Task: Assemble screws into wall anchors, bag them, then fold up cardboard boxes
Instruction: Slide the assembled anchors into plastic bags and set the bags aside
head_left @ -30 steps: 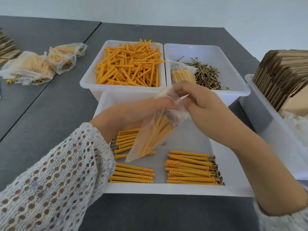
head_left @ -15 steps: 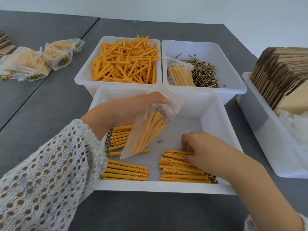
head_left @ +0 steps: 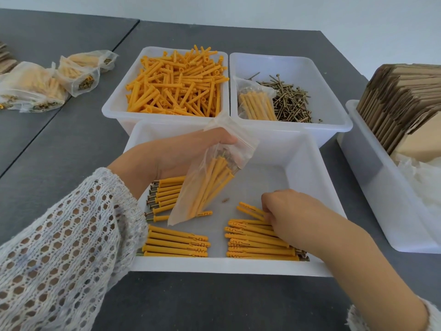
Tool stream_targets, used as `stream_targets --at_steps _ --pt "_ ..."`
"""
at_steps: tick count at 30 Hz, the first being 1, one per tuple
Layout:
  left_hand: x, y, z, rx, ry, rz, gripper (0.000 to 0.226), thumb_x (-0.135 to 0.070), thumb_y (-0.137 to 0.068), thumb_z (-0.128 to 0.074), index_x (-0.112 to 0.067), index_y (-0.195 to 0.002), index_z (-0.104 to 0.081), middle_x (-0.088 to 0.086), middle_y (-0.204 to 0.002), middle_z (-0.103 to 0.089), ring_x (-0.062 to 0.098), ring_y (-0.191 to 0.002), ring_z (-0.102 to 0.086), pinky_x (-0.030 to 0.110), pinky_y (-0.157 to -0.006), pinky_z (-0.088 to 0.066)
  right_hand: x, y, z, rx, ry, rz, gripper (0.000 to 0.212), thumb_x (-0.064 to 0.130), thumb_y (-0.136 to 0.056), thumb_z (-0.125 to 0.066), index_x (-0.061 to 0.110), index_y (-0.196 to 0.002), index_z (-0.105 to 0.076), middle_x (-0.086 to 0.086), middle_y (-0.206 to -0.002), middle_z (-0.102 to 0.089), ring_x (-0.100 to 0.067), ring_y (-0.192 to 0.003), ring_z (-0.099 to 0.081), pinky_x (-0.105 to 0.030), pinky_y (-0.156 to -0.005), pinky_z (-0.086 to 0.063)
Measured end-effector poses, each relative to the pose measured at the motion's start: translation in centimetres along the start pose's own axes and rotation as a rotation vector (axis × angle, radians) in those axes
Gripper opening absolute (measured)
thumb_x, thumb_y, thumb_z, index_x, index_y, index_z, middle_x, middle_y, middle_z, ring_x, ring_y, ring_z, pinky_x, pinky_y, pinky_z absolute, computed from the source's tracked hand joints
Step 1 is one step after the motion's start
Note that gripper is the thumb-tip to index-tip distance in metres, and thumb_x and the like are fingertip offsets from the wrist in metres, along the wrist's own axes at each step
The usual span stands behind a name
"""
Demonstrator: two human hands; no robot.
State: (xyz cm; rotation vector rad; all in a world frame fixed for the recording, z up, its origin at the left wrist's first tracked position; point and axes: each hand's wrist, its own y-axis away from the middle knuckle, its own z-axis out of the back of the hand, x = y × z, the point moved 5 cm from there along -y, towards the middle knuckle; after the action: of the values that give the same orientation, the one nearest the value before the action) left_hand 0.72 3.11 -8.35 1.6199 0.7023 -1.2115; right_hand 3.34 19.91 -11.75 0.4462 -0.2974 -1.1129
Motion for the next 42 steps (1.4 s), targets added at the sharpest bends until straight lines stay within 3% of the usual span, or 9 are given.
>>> stream_targets --at_steps 4,8,11,17,23,26,33,38,42 --pt "0.2 0.2 0.5 -0.186 -0.059 0.001 0.042 -0.028 -0.101 -0.048 -0.006 -0.137 -0.054 0.008 -0.115 -0.062 0.017 -0.097 -0.06 0.03 -0.087 -0.051 0.0 0.2 0.0 0.023 -0.012 0.008 0.015 0.012 -0.095 -0.048 0.023 -0.104 -0.054 0.004 -0.091 -0.05 -0.018 -0.088 -0.054 -0.03 -0.076 -0.049" --pt "0.1 0.2 0.4 -0.212 -0.081 0.012 0.045 -0.028 -0.103 -0.045 -0.002 -0.139 -0.051 0.012 -0.119 -0.058 0.023 -0.103 -0.056 0.039 -0.097 -0.047 -0.1 -0.1 0.2 -0.014 0.039 -0.028 0.017 0.008 -0.096 -0.047 0.021 -0.086 -0.043 0.002 -0.077 -0.041 -0.014 -0.065 -0.042 -0.024 -0.054 -0.035" --pt "0.2 -0.1 0.4 -0.206 -0.067 0.023 0.046 -0.029 -0.102 -0.046 -0.003 -0.139 -0.051 0.012 -0.12 -0.058 0.023 -0.104 -0.056 0.041 -0.1 -0.046 -0.2 -0.3 0.5 -0.094 0.01 -0.037 0.018 0.003 -0.093 -0.045 0.019 -0.089 -0.038 0.001 -0.075 -0.039 -0.014 -0.062 -0.039 -0.026 -0.051 -0.031" --pt "0.0 0.0 0.4 -0.054 -0.005 0.006 0.038 -0.035 -0.089 -0.053 -0.016 -0.122 -0.06 0.002 -0.091 -0.068 0.011 -0.074 -0.065 0.023 -0.068 -0.057 -0.6 0.0 2.2 -0.348 -0.088 -0.089 0.018 0.006 -0.095 -0.043 0.019 -0.095 -0.031 0.0 -0.072 -0.039 -0.017 -0.056 -0.037 -0.029 -0.047 -0.023" --pt "0.5 -0.1 1.4 -0.058 0.04 0.036 0.031 -0.037 -0.098 -0.05 -0.019 -0.12 -0.063 0.006 -0.098 -0.069 0.018 -0.082 -0.063 0.027 -0.07 -0.057 -0.9 0.1 4.4 -0.637 -0.063 -0.111 0.021 0.008 -0.097 -0.042 0.023 -0.094 -0.027 0.004 -0.071 -0.035 -0.013 -0.057 -0.03 -0.031 -0.065 -0.024" --pt "0.7 -0.1 1.4 -0.039 -0.004 0.043 0.047 -0.044 -0.084 -0.056 -0.02 -0.124 -0.061 0.01 -0.109 -0.066 0.023 -0.093 -0.061 0.03 -0.077 -0.057 -1.4 0.5 5.7 -0.784 -0.035 -0.146 0.018 0.008 -0.095 -0.04 0.024 -0.103 -0.037 0.001 -0.08 -0.039 -0.021 -0.074 -0.038 -0.035 -0.075 -0.023" --pt "0.2 0.0 0.4 0.054 0.007 -0.016 0.032 -0.035 -0.085 -0.057 -0.022 -0.114 -0.062 -0.006 -0.082 -0.073 0.006 -0.07 -0.068 0.02 -0.063 -0.055 -0.9 0.3 7.1 -0.835 -0.017 -0.097 0.032 0.0 -0.095 -0.041 0.023 -0.116 -0.046 -0.004 -0.099 -0.038 -0.025 -0.096 -0.037 -0.045 -0.092 -0.027" --pt "0.2 -0.2 -0.6 0.127 -0.034 -0.052 0.038 -0.029 -0.082 -0.058 -0.02 -0.119 -0.06 -0.006 -0.096 -0.073 0.007 -0.088 -0.068 0.022 -0.077 -0.055 1.1 0.1 6.6 -0.827 0.041 0.057 0.042 -0.01 -0.082 -0.044 0.019 -0.112 -0.048 -0.005 -0.096 -0.03 -0.025 -0.092 -0.029 -0.037 -0.074 -0.022" --pt "0.4 -0.2 -1.0 0.172 -0.085 -0.013 0.035 -0.03 -0.08 -0.057 -0.022 -0.113 -0.062 -0.009 -0.093 -0.073 0.005 -0.086 -0.068 0.019 -0.075 -0.054 1.8 0.5 6.7 -0.868 0.08 0.206 0.03 -0.015 -0.075 -0.058 0.008 -0.094 -0.056 -0.012 -0.092 -0.045 -0.027 -0.086 -0.036 -0.037 -0.069 -0.024"
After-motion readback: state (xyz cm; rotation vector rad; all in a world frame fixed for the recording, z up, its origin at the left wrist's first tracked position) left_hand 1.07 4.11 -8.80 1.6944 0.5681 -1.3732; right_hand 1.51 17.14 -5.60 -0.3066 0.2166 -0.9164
